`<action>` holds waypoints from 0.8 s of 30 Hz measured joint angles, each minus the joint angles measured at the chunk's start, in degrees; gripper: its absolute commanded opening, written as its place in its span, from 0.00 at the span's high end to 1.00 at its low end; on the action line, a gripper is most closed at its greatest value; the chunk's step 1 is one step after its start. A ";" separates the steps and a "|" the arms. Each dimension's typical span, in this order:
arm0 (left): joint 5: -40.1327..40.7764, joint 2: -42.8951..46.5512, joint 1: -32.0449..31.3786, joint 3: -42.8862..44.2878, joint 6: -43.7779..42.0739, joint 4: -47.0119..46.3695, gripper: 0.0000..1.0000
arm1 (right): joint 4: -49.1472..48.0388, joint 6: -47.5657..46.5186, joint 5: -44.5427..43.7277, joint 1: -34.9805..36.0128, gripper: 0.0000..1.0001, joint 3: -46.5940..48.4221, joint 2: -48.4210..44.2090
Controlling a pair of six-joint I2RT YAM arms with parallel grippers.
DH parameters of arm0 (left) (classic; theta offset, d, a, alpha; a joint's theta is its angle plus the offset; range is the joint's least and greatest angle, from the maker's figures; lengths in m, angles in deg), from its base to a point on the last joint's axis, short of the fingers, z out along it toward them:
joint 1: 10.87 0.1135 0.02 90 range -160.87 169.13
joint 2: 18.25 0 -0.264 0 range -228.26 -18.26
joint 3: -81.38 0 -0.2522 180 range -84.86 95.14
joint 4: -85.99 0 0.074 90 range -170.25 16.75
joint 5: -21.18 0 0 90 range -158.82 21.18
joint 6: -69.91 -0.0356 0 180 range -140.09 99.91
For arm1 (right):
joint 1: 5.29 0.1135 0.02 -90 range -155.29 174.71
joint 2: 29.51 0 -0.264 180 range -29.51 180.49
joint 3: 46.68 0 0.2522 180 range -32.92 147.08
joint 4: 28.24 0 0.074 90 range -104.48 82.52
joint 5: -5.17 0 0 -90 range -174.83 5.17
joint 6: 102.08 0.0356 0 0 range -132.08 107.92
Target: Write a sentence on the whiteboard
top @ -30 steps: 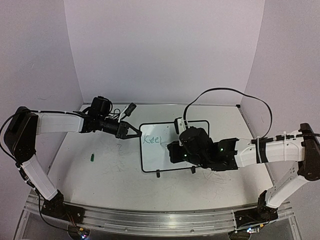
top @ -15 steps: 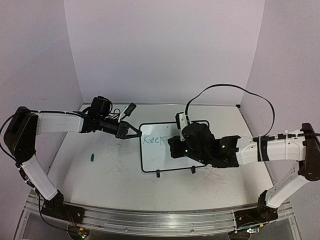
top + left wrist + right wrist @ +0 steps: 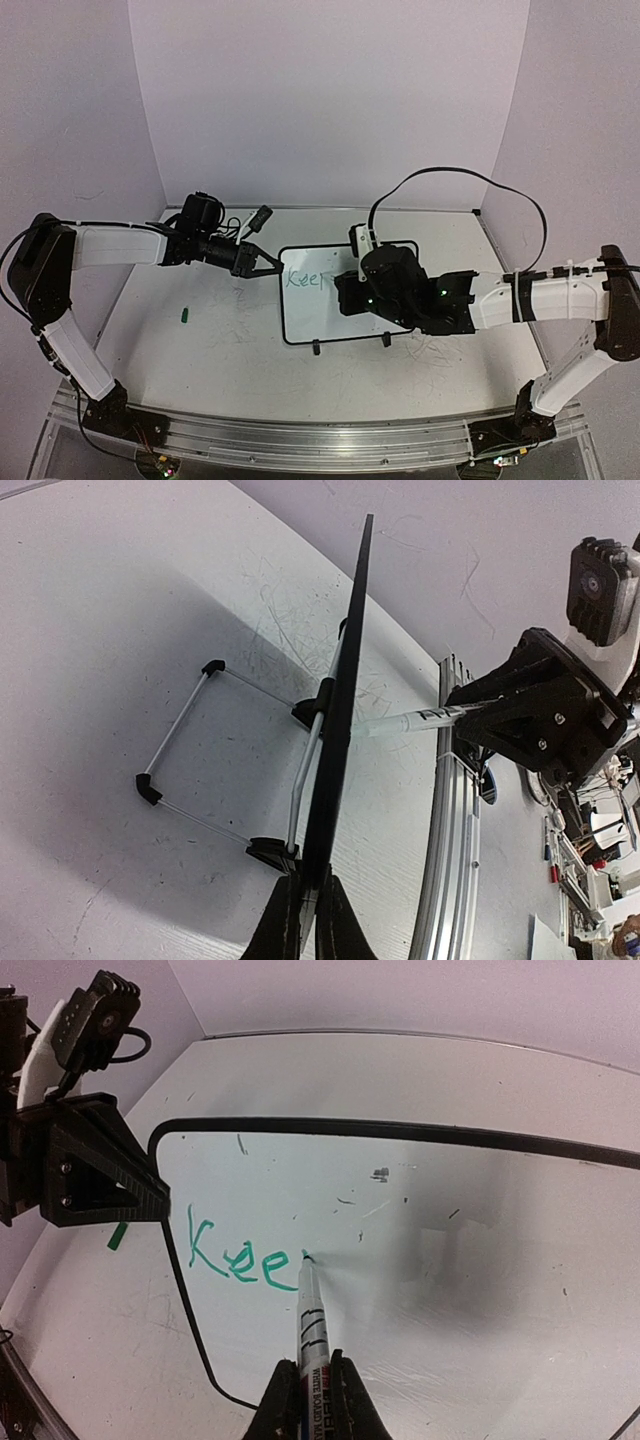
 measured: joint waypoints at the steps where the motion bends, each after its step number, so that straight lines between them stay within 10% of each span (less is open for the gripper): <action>1: 0.02 0.00 0.00 0.00 0.00 0.00 1.00 | 0.04 0.10 -0.23 0.01 1.00 0.00 0.00; 24: 0.13 0.00 0.00 0.00 0.00 0.00 1.00 | 1.59 2.81 -2.31 0.12 1.00 -0.90 -1.05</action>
